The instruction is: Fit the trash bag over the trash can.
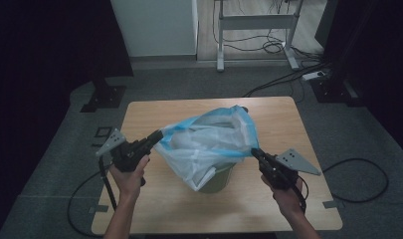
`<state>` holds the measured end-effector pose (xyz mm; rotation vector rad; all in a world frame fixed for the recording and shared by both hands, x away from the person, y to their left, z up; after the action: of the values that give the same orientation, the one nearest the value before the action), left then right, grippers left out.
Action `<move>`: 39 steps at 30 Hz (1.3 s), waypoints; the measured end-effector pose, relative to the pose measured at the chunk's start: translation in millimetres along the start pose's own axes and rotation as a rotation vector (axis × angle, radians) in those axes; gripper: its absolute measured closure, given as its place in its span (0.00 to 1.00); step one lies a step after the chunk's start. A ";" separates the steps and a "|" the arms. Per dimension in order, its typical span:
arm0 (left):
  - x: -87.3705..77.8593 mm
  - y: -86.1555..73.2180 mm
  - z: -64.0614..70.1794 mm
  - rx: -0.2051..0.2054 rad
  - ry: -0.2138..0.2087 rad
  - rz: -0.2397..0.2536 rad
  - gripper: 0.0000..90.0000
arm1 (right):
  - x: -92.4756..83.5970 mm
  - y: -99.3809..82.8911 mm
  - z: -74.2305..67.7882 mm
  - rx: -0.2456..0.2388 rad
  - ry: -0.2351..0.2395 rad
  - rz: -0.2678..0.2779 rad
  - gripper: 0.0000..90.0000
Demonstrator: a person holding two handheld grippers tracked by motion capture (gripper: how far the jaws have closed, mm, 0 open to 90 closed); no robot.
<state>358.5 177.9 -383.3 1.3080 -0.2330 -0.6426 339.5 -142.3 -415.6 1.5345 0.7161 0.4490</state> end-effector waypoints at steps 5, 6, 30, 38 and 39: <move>-15.4 -29.0 -6.0 -0.056 -0.049 -0.040 1.00 | -8.0 -19.9 -8.1 0.039 0.050 -0.017 0.98; -17.6 -32.7 -6.5 -0.060 -0.055 -0.042 1.00 | -10.3 -24.6 -10.5 0.043 0.061 -0.023 0.98; -25.3 -49.5 1.7 -0.005 -0.067 -0.058 0.59 | -1.9 -73.9 0.8 0.059 0.043 -0.164 0.97; 4.5 -28.5 27.5 0.059 -0.135 -0.163 0.39 | -1.9 -79.0 4.2 0.067 0.027 -0.174 0.96; 9.6 -28.4 29.4 0.066 -0.136 -0.174 0.40 | -1.8 -80.4 3.3 0.063 0.029 -0.176 0.96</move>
<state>342.6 145.0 -404.2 1.3592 -0.2547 -0.8788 326.8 -147.4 -494.9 1.5110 0.8871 0.3195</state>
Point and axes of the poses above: each handheld gripper's, and its own axes: x roughly forward along the jaws, y roughly out of its top, z roughly to its right, the point moved 8 cm from there along x, roughly forward along the jaws, and after that the axes turned 11 degrees about y, right-handed, at the moved point
